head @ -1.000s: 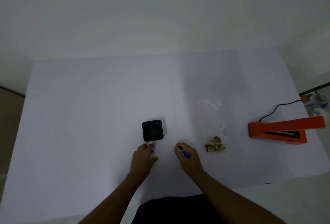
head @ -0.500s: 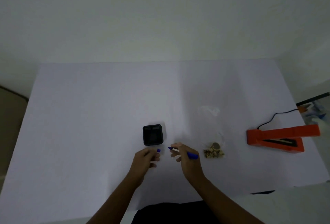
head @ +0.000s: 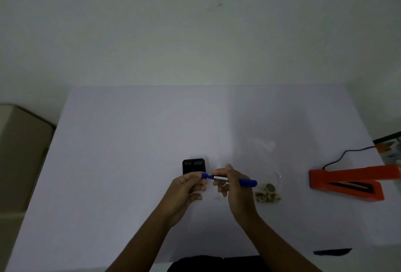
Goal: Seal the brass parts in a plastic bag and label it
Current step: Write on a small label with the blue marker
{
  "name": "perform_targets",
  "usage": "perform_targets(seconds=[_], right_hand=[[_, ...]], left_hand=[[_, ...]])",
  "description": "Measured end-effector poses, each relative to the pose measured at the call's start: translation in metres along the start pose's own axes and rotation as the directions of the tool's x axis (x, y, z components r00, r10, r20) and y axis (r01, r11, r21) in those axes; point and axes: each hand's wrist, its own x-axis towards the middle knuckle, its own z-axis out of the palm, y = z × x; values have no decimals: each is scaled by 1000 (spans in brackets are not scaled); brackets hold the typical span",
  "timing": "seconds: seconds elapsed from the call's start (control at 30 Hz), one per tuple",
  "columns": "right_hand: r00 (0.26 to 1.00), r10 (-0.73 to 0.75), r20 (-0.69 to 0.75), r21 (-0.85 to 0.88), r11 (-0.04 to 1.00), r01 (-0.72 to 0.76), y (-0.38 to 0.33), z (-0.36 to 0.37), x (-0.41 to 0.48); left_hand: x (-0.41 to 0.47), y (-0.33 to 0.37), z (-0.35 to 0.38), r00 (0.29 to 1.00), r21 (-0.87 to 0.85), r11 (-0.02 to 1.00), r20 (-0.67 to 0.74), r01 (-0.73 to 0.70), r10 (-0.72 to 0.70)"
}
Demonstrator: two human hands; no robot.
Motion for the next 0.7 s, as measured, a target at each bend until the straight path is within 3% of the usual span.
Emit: perform_targets(seconds=[0.2,0.27,0.4,0.7], right_hand=[[1000,13,-19,2,1000,-12,-2,2,-4],[999,9,-44,22,1000,-8,-3,2,-4],[996,18,-88,44,999,-14,-4,1,1],[994,67,-89,141,989,-54,-5,8,5]], left_hand=[[-5,-4,5,998,77,997,65,-27,22],[-7,-4,6,989,228,967,116,-117,93],[-8,2,5,950,492,814,209,-308,232],[-4,16,0,933,545,767,301,-339,199]])
